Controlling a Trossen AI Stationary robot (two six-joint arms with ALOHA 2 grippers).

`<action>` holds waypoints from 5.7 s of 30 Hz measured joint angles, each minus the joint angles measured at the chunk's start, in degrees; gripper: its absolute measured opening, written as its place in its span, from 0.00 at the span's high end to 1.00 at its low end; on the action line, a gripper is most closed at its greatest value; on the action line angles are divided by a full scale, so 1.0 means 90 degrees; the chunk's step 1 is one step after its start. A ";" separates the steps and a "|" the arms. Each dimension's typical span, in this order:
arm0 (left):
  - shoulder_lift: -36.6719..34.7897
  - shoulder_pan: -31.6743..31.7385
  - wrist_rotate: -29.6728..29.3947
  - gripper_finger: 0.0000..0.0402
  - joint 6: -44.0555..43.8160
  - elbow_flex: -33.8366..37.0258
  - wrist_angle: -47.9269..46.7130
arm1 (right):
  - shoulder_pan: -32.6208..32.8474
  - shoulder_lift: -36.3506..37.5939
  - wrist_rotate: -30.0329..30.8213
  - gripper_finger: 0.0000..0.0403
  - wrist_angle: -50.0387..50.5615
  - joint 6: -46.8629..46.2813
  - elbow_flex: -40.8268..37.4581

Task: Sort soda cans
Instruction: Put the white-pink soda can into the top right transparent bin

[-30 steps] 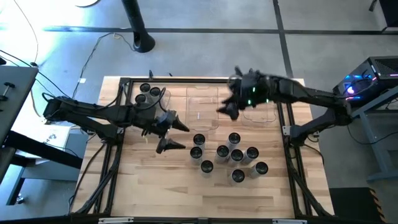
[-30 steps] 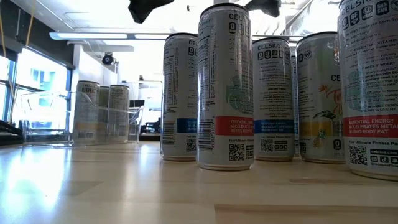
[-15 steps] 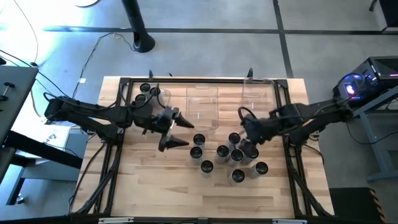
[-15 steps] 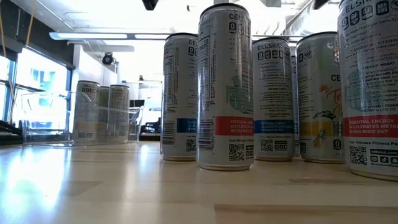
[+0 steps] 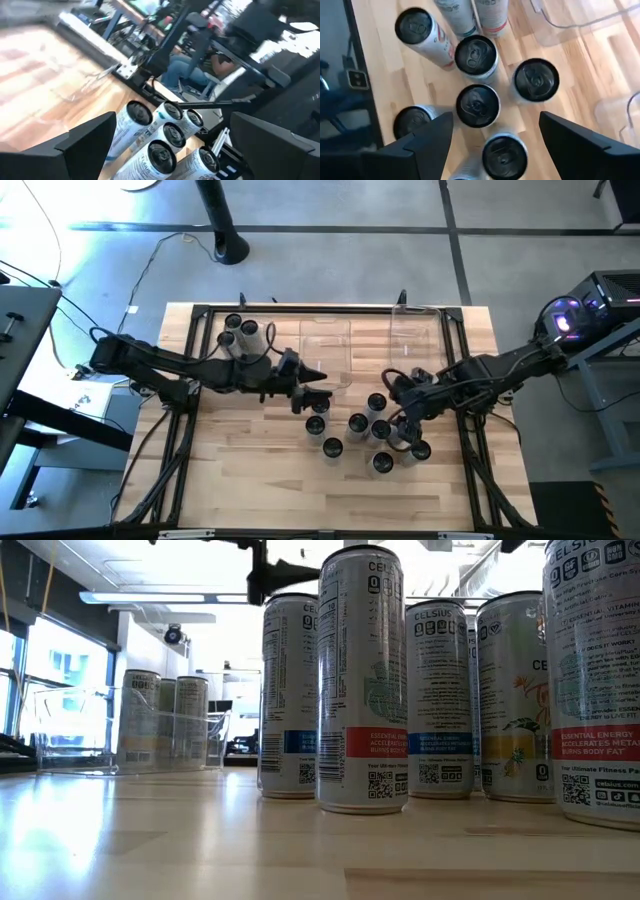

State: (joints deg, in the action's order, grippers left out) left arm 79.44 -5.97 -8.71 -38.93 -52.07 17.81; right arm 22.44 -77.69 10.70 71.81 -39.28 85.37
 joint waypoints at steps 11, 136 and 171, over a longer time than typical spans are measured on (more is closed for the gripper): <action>-0.0321 -0.0123 -0.0184 0.04 0.0193 0.0000 0.0299 | -0.0877 -0.0048 0.0050 0.28 0.0865 -0.0700 -0.0001; -0.1926 0.0126 -0.0427 0.04 -0.0328 -0.0002 -0.0999 | 0.1304 -0.0825 -0.2246 0.35 0.0421 -0.4461 -0.1769; -0.3342 0.1871 0.0574 0.04 0.1488 -0.0007 -0.1525 | -0.1107 -0.0743 0.1746 0.40 0.2033 -0.2895 0.3946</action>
State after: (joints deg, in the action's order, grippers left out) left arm 49.36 10.87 -3.55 -25.54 -52.14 4.08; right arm 12.47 -84.38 26.42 90.10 -65.33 120.88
